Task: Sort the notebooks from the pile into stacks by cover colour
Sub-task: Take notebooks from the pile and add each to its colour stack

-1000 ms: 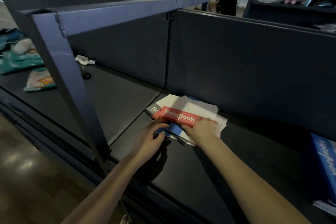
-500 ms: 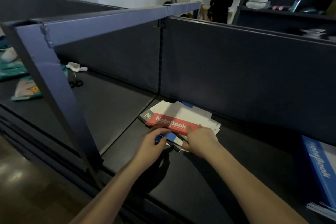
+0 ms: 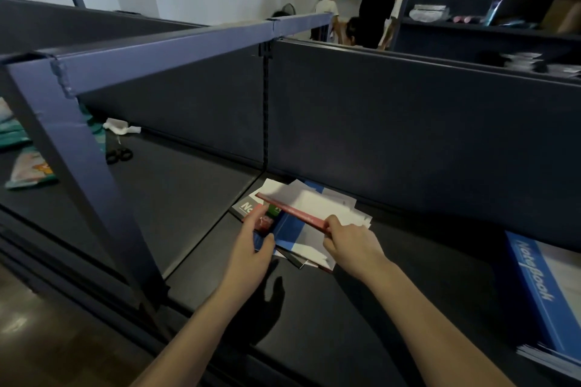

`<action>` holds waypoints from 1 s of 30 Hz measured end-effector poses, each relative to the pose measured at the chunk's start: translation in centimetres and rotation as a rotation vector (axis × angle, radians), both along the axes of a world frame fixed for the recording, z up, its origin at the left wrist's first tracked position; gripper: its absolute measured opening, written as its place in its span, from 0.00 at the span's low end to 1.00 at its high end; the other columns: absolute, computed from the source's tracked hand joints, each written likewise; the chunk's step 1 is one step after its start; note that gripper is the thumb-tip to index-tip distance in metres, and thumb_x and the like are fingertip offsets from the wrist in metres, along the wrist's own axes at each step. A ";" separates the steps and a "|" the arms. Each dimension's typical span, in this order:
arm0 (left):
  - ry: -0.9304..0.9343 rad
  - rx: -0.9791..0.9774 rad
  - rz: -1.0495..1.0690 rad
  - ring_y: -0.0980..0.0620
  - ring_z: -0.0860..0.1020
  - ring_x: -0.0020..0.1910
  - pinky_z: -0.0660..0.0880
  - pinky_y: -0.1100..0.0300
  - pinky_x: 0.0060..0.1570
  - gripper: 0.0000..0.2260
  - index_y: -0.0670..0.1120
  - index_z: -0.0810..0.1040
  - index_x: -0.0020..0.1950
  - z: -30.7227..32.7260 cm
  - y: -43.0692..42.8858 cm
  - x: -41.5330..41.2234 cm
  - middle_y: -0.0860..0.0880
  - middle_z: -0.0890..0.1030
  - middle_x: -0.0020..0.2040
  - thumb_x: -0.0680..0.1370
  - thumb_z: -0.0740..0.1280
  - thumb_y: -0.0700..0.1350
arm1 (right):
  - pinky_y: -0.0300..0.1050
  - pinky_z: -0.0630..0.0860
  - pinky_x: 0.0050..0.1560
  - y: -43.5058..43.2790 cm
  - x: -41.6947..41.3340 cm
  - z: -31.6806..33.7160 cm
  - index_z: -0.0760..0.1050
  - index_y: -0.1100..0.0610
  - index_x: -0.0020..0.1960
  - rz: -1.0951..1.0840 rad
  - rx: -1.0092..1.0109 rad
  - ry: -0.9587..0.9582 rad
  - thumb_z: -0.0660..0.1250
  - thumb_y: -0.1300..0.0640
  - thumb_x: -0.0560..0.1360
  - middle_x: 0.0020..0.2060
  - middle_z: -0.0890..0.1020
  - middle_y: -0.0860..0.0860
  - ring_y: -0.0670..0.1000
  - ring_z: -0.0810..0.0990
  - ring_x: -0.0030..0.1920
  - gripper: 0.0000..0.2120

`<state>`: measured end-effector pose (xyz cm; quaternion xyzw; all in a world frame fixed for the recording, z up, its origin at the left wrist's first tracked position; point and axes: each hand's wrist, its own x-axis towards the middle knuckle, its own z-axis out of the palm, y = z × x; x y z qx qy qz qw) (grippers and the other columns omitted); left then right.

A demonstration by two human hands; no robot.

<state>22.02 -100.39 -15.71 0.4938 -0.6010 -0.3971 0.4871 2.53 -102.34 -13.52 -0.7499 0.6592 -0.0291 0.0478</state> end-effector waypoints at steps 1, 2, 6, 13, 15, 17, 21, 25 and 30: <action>0.014 0.006 0.006 0.67 0.70 0.62 0.66 0.78 0.55 0.25 0.57 0.65 0.68 0.0 0.1 -0.2 0.61 0.71 0.63 0.78 0.62 0.33 | 0.47 0.74 0.41 0.0 0.0 0.0 0.65 0.55 0.61 -0.006 -0.009 0.003 0.53 0.50 0.81 0.48 0.80 0.54 0.55 0.79 0.44 0.13; 0.026 0.017 0.014 0.65 0.71 0.63 0.67 0.76 0.56 0.26 0.56 0.63 0.71 0.0 0.1 -0.5 0.60 0.71 0.63 0.78 0.62 0.33 | 0.47 0.72 0.41 0.1 -0.1 0.0 0.66 0.55 0.61 -0.010 -0.016 0.013 0.53 0.50 0.81 0.49 0.80 0.55 0.54 0.78 0.44 0.13; 0.118 0.061 0.061 0.54 0.71 0.66 0.71 0.76 0.51 0.32 0.51 0.55 0.77 0.2 -0.1 -1.7 0.50 0.71 0.68 0.78 0.64 0.33 | 0.48 0.77 0.46 0.9 -0.5 -0.3 0.69 0.54 0.60 -0.027 -0.049 0.003 0.54 0.49 0.81 0.48 0.81 0.54 0.55 0.80 0.46 0.14; 0.250 0.089 0.019 0.49 0.69 0.69 0.69 0.50 0.67 0.40 0.69 0.48 0.73 0.5 -0.2 -5.0 0.50 0.64 0.74 0.73 0.72 0.49 | 0.46 0.76 0.48 4.0 0.8 0.3 0.77 0.52 0.54 -0.008 -0.048 -0.123 0.56 0.47 0.77 0.46 0.83 0.53 0.57 0.81 0.48 0.15; 0.260 0.097 0.014 0.51 0.69 0.67 0.70 0.55 0.62 0.39 0.61 0.49 0.76 0.5 -0.6 -5.9 0.49 0.66 0.72 0.76 0.69 0.40 | 0.48 0.76 0.50 5.0 1.6 0.3 0.76 0.52 0.56 0.024 -0.026 -0.122 0.56 0.47 0.77 0.48 0.82 0.56 0.60 0.80 0.49 0.16; 0.198 0.091 0.032 0.50 0.71 0.64 0.69 0.56 0.60 0.37 0.57 0.50 0.77 0.3 -0.9 -6.4 0.48 0.69 0.68 0.77 0.66 0.34 | 0.49 0.74 0.50 6.0 1.8 0.3 0.73 0.51 0.60 0.061 -0.012 -0.127 0.58 0.46 0.75 0.51 0.81 0.57 0.62 0.79 0.51 0.17; 0.194 0.104 0.069 0.57 0.73 0.53 0.70 0.62 0.50 0.35 0.57 0.56 0.75 0.6 -1.0 -6.7 0.50 0.69 0.64 0.77 0.60 0.29 | 0.46 0.72 0.54 7.0 0.2 0.8 0.69 0.43 0.65 0.060 0.019 -0.227 0.59 0.37 0.74 0.58 0.79 0.45 0.53 0.77 0.59 0.22; 0.265 0.044 0.151 0.54 0.69 0.61 0.68 0.68 0.48 0.33 0.58 0.61 0.72 1.7 -0.9 -7.5 0.53 0.66 0.67 0.77 0.58 0.27 | 0.45 0.72 0.60 6.7 -3.1 0.8 0.72 0.41 0.64 -0.080 0.062 -0.347 0.58 0.35 0.74 0.62 0.77 0.39 0.45 0.75 0.62 0.21; 0.344 0.009 0.096 0.54 0.70 0.63 0.71 0.58 0.53 0.33 0.66 0.63 0.66 3.3 -1.1 -8.9 0.55 0.68 0.66 0.77 0.61 0.29 | 0.39 0.67 0.63 6.0 -7.3 1.9 0.64 0.48 0.73 -0.253 -0.038 -0.611 0.61 0.43 0.78 0.69 0.71 0.44 0.45 0.70 0.67 0.25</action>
